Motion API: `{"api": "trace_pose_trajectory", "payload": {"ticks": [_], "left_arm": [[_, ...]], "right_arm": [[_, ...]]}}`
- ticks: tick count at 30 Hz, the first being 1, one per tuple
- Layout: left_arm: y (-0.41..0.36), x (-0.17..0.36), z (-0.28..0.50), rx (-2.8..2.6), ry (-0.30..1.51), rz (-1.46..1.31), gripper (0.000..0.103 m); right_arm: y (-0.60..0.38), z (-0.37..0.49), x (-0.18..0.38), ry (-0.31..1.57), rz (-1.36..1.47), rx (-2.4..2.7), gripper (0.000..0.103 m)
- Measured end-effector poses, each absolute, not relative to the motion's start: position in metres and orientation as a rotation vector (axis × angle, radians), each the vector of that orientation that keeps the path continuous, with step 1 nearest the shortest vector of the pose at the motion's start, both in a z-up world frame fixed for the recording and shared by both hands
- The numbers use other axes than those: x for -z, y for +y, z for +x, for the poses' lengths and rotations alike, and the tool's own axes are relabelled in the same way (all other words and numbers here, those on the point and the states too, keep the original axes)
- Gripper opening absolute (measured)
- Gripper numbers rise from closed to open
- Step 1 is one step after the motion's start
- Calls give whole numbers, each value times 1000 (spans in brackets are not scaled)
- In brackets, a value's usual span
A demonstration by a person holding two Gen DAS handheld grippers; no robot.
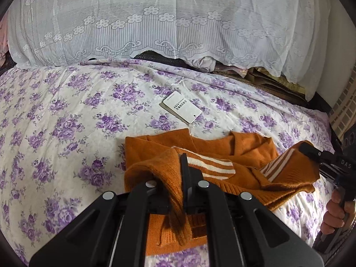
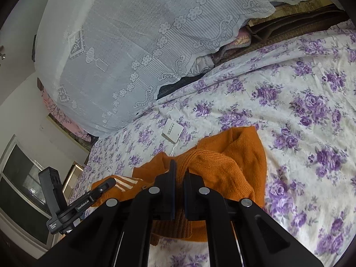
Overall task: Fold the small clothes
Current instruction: 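Lift the hem toward the collar with the left tool while the right tool grips the hem too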
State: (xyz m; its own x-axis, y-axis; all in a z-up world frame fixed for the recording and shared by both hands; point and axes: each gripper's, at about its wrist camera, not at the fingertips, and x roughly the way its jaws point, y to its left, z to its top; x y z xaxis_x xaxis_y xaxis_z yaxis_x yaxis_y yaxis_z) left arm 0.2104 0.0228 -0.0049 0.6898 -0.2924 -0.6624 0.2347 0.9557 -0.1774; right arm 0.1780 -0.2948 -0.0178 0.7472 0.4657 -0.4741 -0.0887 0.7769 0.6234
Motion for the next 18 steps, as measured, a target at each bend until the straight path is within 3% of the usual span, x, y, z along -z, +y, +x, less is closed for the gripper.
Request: {"api": "trace_pose_trajectory", "payload": {"ticks": [9, 13, 18], "left_arm": [[26, 60, 242, 256, 857, -131, 7], [28, 60, 245, 262, 847, -150, 10], [25, 58, 244, 251, 841, -138, 14]], "right_arm": [[-307, 211, 67, 741, 672, -254, 6], [-311, 224, 85, 783, 672, -236, 6], [-316, 222, 83, 758, 689, -252, 14]]}}
